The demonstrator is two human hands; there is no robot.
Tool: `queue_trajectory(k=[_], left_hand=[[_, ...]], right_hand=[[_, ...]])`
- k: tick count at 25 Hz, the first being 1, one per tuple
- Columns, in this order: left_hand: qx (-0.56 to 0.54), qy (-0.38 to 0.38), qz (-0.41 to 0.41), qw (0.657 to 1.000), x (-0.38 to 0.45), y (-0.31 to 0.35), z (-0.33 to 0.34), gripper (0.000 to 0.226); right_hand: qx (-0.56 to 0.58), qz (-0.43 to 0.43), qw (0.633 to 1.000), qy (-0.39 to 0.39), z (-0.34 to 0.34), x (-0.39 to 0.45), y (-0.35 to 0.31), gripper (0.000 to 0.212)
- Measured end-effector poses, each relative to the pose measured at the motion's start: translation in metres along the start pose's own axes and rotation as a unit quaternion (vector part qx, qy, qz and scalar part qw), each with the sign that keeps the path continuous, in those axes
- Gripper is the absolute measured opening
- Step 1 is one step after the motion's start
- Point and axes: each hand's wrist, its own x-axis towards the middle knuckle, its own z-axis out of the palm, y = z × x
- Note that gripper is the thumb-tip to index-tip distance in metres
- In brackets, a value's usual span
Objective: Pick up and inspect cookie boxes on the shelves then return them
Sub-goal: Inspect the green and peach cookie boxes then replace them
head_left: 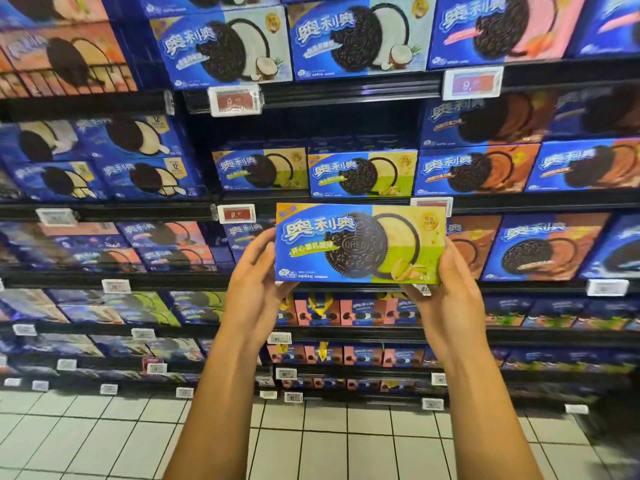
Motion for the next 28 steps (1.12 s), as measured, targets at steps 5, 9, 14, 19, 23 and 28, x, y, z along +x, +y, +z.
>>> queue_trajectory(k=[5, 9, 14, 19, 23, 28], left_hand=[[-0.007, 0.001, 0.006, 1.0, -0.014, -0.013, 0.011, 0.032], [-0.01, -0.021, 0.013, 1.0, -0.028, -0.016, 0.024, 0.028], [0.095, -0.044, 0.015, 0.994, -0.038, -0.014, 0.054, 0.048], [0.146, -0.075, 0.067, 0.984, -0.053, -0.019, 0.082, 0.038], [0.177, -0.09, 0.09, 0.976, -0.06, -0.02, 0.093, 0.04], [0.182, -0.088, 0.086, 0.976, -0.061, -0.017, 0.093, 0.045]], right_hand=[[0.085, 0.069, 0.991, 0.077, -0.007, -0.002, 0.015, 0.035], [0.14, 0.117, 0.981, 0.07, -0.017, -0.003, 0.025, 0.037], [0.244, 0.19, 0.944, 0.117, -0.021, -0.007, 0.05, 0.04], [0.257, 0.249, 0.926, 0.118, -0.02, -0.012, 0.06, 0.029], [0.278, 0.285, 0.91, 0.116, -0.018, -0.016, 0.06, 0.034], [0.271, 0.273, 0.917, 0.111, -0.019, -0.018, 0.058, 0.04]])
